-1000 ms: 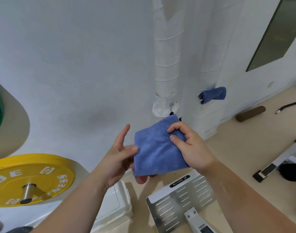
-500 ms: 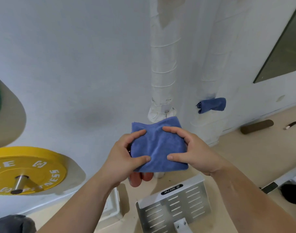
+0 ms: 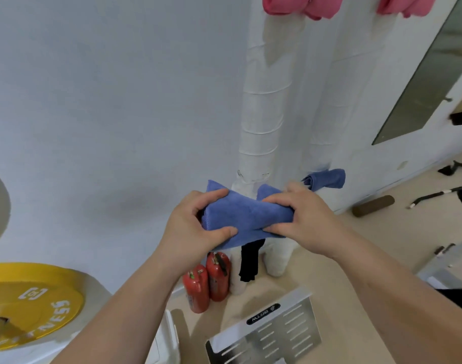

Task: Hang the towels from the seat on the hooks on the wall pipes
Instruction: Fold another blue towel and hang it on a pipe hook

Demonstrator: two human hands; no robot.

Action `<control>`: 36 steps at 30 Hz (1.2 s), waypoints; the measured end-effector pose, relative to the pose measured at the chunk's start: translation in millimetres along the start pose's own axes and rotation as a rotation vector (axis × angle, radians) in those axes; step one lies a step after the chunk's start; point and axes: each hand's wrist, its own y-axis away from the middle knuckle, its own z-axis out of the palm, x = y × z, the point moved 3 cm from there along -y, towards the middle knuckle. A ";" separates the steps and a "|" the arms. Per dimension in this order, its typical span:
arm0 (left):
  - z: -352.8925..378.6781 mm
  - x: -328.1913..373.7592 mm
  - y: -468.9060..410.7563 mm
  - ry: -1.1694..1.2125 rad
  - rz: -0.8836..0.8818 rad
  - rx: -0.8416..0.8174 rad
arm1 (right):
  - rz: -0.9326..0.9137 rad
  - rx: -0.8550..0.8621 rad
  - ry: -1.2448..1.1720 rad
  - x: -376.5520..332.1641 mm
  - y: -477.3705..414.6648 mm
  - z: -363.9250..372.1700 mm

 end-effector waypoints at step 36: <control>158.4 189.1 -185.3 -0.046 0.324 0.365 | -0.382 0.126 -0.624 136.7 -144.8 -243.8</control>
